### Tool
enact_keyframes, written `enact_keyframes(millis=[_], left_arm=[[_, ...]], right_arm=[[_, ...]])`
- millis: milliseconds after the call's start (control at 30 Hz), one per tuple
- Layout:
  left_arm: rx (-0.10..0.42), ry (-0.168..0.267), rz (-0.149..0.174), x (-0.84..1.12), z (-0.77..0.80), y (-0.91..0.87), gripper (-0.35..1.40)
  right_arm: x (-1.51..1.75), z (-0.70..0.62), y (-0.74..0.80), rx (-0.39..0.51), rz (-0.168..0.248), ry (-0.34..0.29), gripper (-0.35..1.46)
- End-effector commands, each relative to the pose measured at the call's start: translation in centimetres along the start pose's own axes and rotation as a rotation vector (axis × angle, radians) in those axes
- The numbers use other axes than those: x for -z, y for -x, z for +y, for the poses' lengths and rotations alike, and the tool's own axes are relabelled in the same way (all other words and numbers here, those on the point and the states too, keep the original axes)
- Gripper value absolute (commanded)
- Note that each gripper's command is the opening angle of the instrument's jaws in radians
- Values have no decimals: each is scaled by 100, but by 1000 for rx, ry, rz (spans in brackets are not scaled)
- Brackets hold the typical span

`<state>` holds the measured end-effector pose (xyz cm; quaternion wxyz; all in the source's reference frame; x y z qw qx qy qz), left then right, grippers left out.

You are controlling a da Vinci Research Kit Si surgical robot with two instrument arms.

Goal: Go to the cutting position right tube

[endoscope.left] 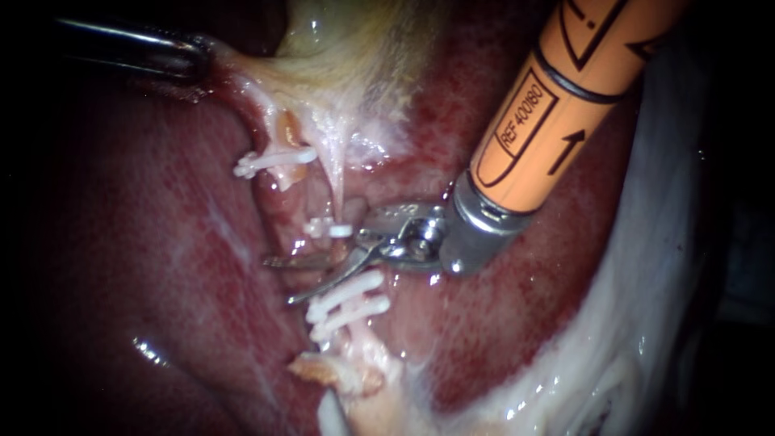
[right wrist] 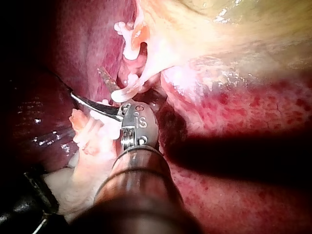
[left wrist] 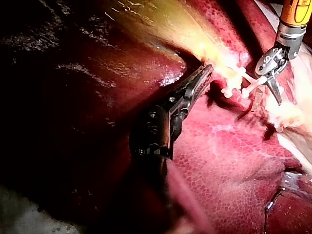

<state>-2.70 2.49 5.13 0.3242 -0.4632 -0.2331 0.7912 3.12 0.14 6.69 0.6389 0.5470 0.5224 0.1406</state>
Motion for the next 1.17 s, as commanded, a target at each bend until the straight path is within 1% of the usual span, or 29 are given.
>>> enact_keyframes(millis=[33,167,267,367,600,700,800,1167], left_arm=[[0,0,0,0,0,0,-35],[0,0,0,0,0,0,-35],[0,0,0,0,0,0,-35],[0,0,0,1,0,0,-35],[0,0,0,1,0,1,-35],[0,0,0,1,0,1,-35],[0,0,0,1,0,1,-35],[0,0,0,1,0,0,-35]], right_arm=[[-1,1,0,0,-1,0,116],[-3,1,-2,7,0,-3,116],[-3,-2,-2,7,-1,-7,116],[-4,-9,-4,6,-2,-12,118],[-13,-33,-17,4,14,-38,120],[-16,-39,-19,4,13,-43,120],[-17,-40,-20,4,13,-44,120],[-14,-37,-20,4,13,-44,123]])
